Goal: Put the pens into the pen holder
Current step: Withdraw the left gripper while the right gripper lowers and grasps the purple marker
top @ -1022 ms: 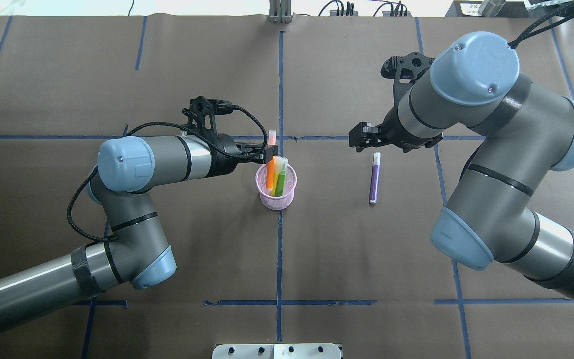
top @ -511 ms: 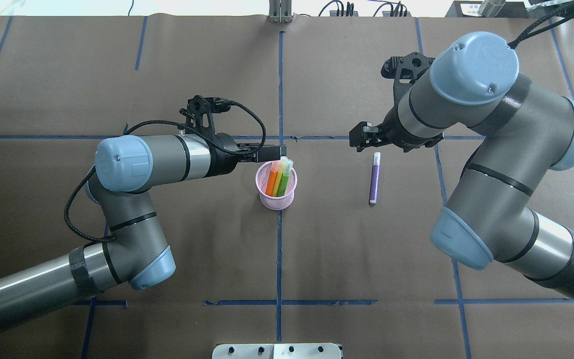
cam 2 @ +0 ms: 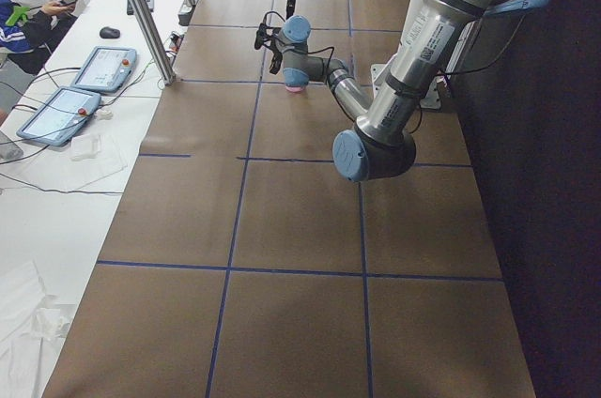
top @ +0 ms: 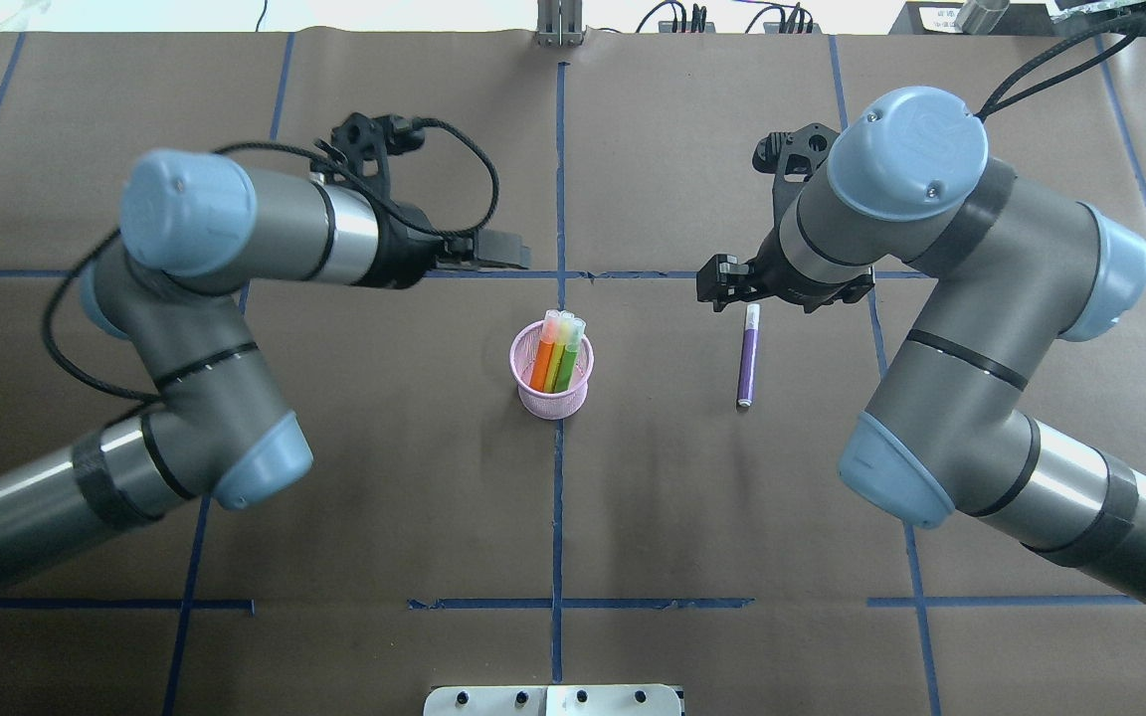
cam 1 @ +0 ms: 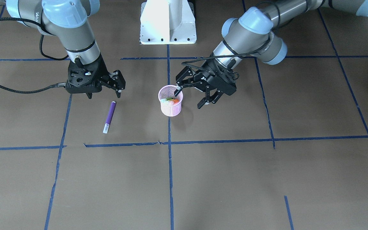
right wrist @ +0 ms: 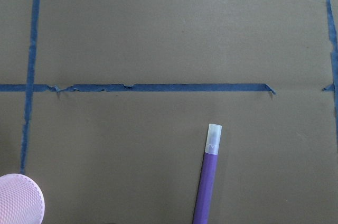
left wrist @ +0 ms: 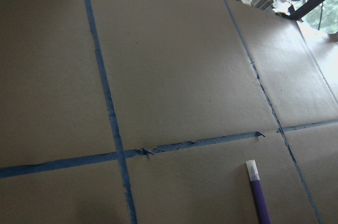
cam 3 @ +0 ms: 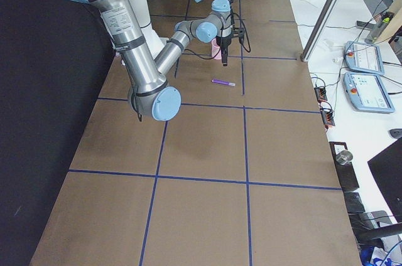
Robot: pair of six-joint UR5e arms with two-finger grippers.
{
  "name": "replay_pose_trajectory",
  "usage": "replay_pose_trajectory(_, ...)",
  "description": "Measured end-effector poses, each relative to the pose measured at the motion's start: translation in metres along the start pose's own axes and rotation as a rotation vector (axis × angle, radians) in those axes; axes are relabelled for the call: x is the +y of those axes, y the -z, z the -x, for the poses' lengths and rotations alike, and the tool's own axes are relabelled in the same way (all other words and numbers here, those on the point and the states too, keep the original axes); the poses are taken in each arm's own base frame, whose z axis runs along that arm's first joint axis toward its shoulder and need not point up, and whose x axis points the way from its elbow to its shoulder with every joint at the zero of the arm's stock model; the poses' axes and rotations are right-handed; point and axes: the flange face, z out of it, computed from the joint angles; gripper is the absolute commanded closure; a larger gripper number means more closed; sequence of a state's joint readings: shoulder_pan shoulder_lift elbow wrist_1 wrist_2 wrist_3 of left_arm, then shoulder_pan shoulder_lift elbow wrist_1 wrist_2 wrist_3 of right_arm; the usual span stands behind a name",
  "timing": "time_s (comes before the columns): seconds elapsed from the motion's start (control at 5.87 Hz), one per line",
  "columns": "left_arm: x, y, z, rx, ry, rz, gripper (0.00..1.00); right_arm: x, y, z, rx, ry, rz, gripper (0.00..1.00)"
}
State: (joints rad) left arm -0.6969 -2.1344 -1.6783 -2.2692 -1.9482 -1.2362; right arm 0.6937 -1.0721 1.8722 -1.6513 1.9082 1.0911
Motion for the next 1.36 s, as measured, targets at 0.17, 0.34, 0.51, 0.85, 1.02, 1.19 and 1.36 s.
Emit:
replay_pose_trajectory(0.17, -0.014, 0.033, 0.015, -0.042, 0.032, 0.038, 0.00, -0.005, -0.022, -0.004, 0.037, -0.018, 0.022, 0.00)
replay_pose_trajectory(0.34, -0.027, 0.062, 0.039, -0.069, 0.061, 0.052, 0.00, -0.014, -0.049, -0.006, 0.079, -0.041, 0.046, 0.00)
replay_pose_trajectory(0.51, -0.036, 0.088, 0.065, -0.094, 0.060, 0.060, 0.00, -0.025, -0.079, -0.005, 0.090, -0.081, 0.057, 0.00)
replay_pose_trajectory(0.85, -0.033, 0.111, 0.093, -0.120, 0.015, 0.068, 0.00, -0.036, -0.120, -0.011, 0.055, -0.160, 0.082, 0.00)
replay_pose_trajectory(1.02, -0.032, 0.113, 0.096, -0.123, 0.009, 0.068, 0.00, -0.038, -0.134, -0.019, 0.068, -0.173, 0.094, 0.02)
replay_pose_trajectory(1.19, -0.031, 0.114, 0.096, -0.123, 0.008, 0.069, 0.00, -0.039, -0.144, -0.025, 0.082, -0.177, 0.103, 0.05)
replay_pose_trajectory(1.36, -0.031, 0.114, 0.097, -0.123, 0.007, 0.069, 0.00, -0.040, -0.148, -0.027, 0.089, -0.179, 0.106, 0.05)
